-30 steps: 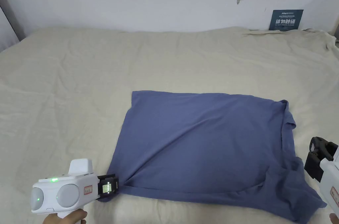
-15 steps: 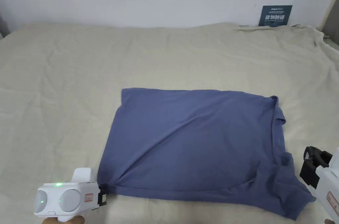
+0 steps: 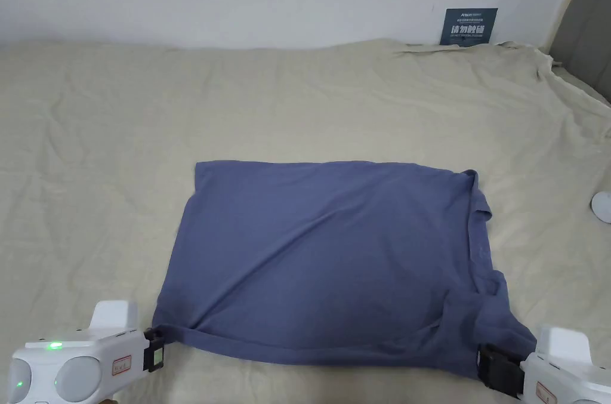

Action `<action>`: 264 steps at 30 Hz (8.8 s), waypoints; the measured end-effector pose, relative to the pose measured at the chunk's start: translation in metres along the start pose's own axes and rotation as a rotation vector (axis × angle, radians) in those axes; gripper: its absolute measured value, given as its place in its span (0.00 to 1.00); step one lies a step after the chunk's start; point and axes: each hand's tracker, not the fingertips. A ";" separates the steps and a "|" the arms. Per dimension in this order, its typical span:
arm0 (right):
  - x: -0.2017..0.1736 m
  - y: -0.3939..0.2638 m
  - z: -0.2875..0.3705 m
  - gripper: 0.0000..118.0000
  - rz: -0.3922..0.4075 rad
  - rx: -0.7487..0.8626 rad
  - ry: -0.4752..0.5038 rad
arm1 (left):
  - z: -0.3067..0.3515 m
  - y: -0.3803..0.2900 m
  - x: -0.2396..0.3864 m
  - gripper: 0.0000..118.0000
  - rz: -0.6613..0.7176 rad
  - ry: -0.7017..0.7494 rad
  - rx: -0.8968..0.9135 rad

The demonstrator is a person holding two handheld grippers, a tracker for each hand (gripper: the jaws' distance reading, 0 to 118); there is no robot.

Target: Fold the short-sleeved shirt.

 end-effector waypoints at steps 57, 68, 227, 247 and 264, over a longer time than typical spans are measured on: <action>-0.065 0.176 -0.042 0.77 0.150 0.154 -0.008 | -0.102 0.164 0.005 1.00 0.015 0.059 0.041; -0.062 0.158 0.084 0.77 0.151 0.458 0.076 | 0.005 0.140 0.015 0.96 -0.017 0.009 0.297; -0.049 0.203 -0.039 0.00 0.076 0.350 0.068 | -0.224 0.236 0.002 0.30 -0.038 0.057 -0.124; -0.049 0.258 -0.190 0.34 0.289 -0.067 0.004 | -0.152 0.225 0.012 0.00 -0.037 -0.028 0.029; -0.007 0.225 -0.028 0.00 0.203 0.210 0.149 | -0.093 0.187 0.001 0.00 0.044 -0.047 0.078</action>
